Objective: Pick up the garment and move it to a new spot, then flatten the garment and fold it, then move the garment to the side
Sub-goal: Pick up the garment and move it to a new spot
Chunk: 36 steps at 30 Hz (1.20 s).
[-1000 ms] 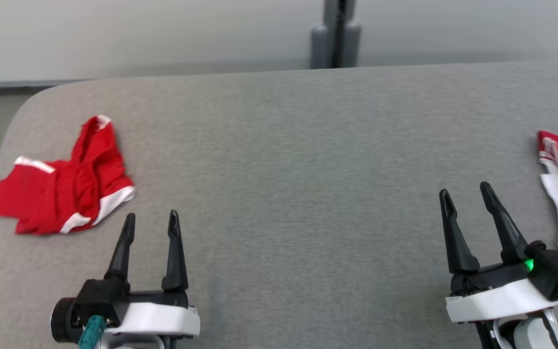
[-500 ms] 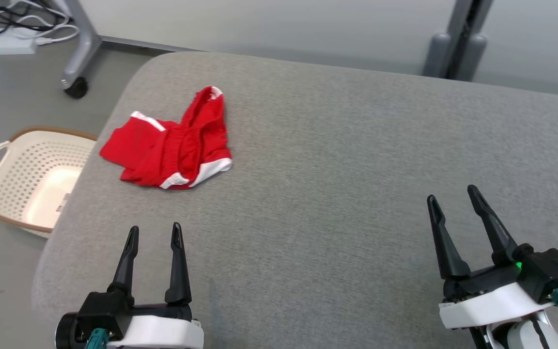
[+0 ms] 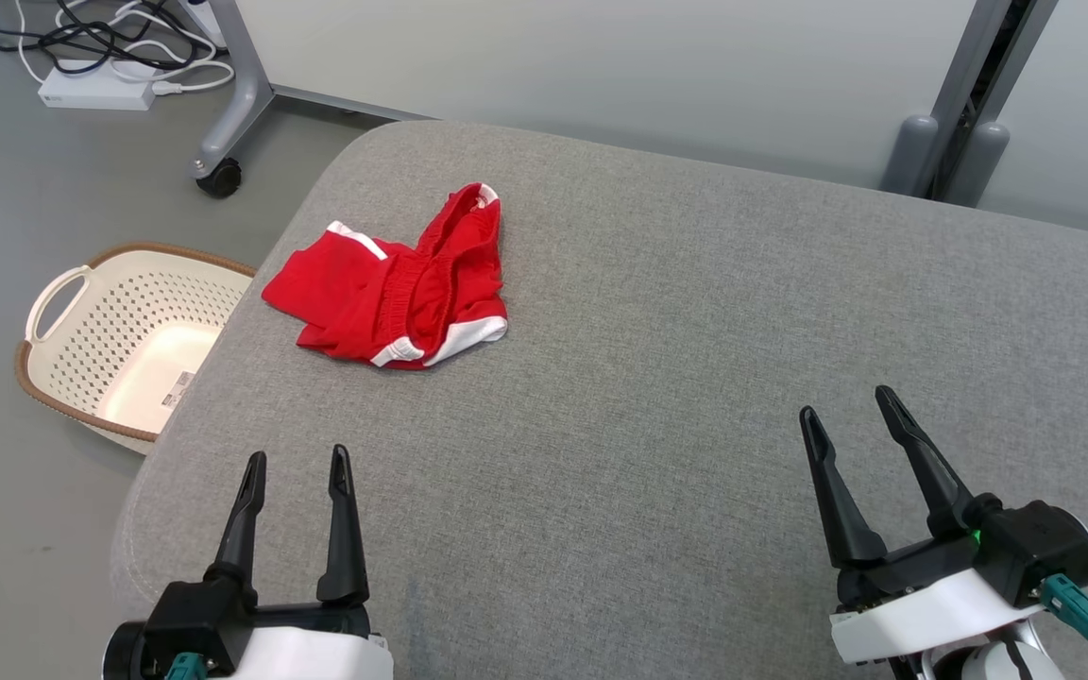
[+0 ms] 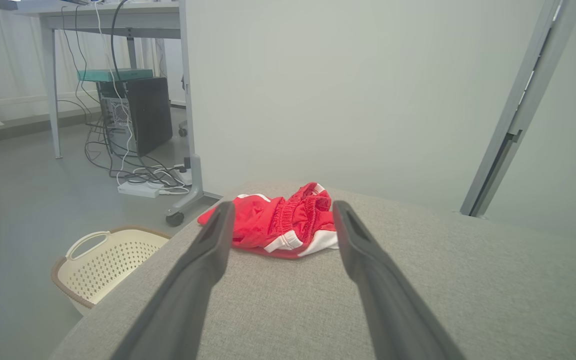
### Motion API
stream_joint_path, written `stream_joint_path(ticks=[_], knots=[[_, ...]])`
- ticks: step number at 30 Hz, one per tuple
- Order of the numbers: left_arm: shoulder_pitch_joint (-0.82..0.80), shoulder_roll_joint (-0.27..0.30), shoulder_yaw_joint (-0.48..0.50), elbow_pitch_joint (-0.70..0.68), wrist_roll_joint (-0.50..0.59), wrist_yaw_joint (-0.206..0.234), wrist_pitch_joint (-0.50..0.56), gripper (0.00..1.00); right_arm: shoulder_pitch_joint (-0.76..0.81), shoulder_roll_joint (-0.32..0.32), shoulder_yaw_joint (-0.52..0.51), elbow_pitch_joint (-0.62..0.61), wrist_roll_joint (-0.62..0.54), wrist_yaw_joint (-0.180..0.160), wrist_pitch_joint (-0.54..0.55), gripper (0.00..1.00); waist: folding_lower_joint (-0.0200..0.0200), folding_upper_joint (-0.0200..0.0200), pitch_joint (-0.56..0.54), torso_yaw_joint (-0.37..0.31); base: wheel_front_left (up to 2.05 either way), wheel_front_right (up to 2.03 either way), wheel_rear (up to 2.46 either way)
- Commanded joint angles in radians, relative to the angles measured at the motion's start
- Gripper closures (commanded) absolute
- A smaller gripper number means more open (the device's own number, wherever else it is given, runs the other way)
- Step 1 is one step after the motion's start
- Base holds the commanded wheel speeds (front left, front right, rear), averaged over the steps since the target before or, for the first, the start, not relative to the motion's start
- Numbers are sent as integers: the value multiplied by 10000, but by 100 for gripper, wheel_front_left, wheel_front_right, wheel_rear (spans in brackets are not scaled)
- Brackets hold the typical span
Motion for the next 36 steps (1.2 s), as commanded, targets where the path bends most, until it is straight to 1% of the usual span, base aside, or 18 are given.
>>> stream_joint_path(ticks=[1,7,11,13,16,17,19,22,25,29,33,36], knots=[[-18,29,33,-51,28,38,-7,0,55,-41,15,-24,1,0,-8,0,0,0,12,-9,0,0,0],[-183,31,64,-290,-96,165,-9,0,117,-148,130,-43,20,0,-8,0,0,0,131,-2,0,0,0],[-511,31,199,-545,-361,165,-7,0,-55,-334,181,-164,-37,0,-8,0,0,0,525,-106,0,0,0],[-760,23,147,-203,-514,-97,-3,0,-95,-491,105,-256,-77,0,-8,0,0,0,822,-118,0,0,0],[-1806,38,70,551,-236,-643,-9,0,-54,-773,14,-454,-144,0,-8,0,0,0,1388,-87,0,0,0],[-1806,38,70,551,-236,-643,-9,0,-54,-773,14,-454,-144,0,-8,0,0,0,1388,-87,0,0,0],[-2493,221,-64,1313,-148,-1028,8,0,-149,-1024,94,-556,-184,0,-7,0,0,0,1792,-109,0,0,0],[-4024,485,53,1911,-300,-1417,433,0,-322,-1348,170,-900,-171,0,21,0,0,0,2365,-186,0,0,0],[-5213,821,46,2540,-445,-1804,1254,0,-475,-1601,181,-1198,-91,-2,116,0,0,0,2774,-310,0,0,0],[-6629,1238,146,3532,-784,-2122,2868,0,-670,-1809,235,-1510,-16,-2,242,0,0,0,3123,-526,0,0,0],[-7638,1576,16,4497,-1045,-2395,4443,0,-774,-1914,279,-1708,12,0,285,0,0,0,3341,-724,0,0,0],[-8067,1685,-106,5080,-1313,-2580,5409,0,-820,-1964,256,-1797,20,-2,328,0,0,0,3459,-833,0,0,0]])
